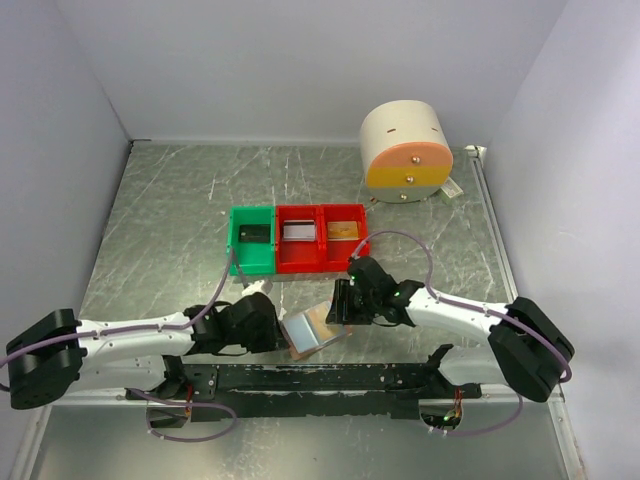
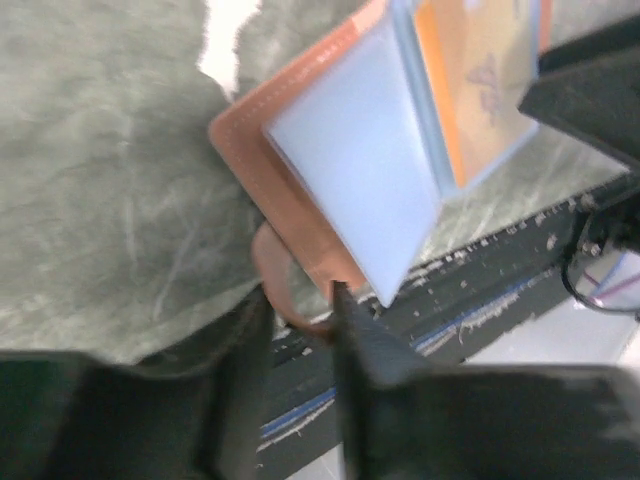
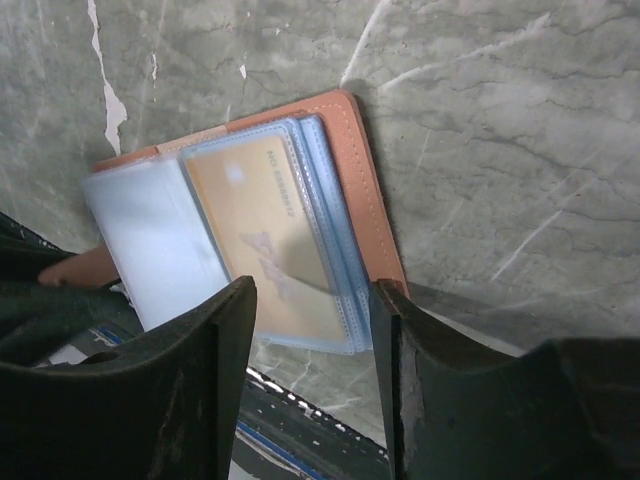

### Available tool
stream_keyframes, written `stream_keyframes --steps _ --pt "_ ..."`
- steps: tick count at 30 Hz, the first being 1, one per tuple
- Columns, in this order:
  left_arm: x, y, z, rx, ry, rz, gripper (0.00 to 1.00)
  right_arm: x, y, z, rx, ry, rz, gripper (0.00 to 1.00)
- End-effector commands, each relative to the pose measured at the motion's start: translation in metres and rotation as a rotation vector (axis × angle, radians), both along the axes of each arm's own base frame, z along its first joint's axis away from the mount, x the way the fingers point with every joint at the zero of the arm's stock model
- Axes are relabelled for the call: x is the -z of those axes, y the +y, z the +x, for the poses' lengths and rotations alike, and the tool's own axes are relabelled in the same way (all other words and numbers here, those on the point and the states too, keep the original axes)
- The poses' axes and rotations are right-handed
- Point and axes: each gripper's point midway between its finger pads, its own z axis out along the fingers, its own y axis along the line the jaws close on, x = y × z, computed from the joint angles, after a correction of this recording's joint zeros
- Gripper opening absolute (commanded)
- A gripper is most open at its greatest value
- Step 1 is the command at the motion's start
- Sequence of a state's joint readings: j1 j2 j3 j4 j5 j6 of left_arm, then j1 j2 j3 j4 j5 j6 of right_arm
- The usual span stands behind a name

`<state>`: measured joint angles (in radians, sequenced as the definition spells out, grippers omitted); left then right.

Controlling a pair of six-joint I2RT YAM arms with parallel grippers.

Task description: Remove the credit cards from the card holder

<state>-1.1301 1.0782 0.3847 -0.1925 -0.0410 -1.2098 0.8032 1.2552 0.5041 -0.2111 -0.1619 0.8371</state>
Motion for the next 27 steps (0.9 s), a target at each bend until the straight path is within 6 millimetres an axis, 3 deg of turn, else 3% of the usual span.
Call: stream_keyframes --steps 1,4,6,12,16,21,27 --pt "-0.012 0.006 0.026 -0.091 -0.099 0.075 0.28 -0.002 0.005 0.001 -0.013 -0.019 -0.008 0.48" --pt "-0.011 0.019 0.033 -0.115 -0.129 0.160 0.12 -0.007 0.010 -0.002 -0.039 -0.026 0.014 0.46" --pt "-0.011 0.024 0.036 -0.119 -0.141 0.194 0.07 -0.010 0.012 -0.003 -0.045 -0.031 0.022 0.45" --pt "-0.006 0.027 0.041 -0.072 -0.160 0.266 0.07 -0.026 -0.003 0.018 0.075 -0.114 -0.044 0.50" --pt "-0.004 0.027 0.041 -0.062 -0.158 0.281 0.07 -0.031 0.009 0.016 0.026 -0.111 0.003 0.49" --pt "-0.008 0.023 0.042 -0.069 -0.168 0.240 0.07 -0.022 0.027 0.004 -0.015 -0.044 0.057 0.40" --pt "-0.008 0.024 0.041 -0.069 -0.168 0.233 0.07 -0.005 0.028 -0.002 -0.018 0.006 0.030 0.37"
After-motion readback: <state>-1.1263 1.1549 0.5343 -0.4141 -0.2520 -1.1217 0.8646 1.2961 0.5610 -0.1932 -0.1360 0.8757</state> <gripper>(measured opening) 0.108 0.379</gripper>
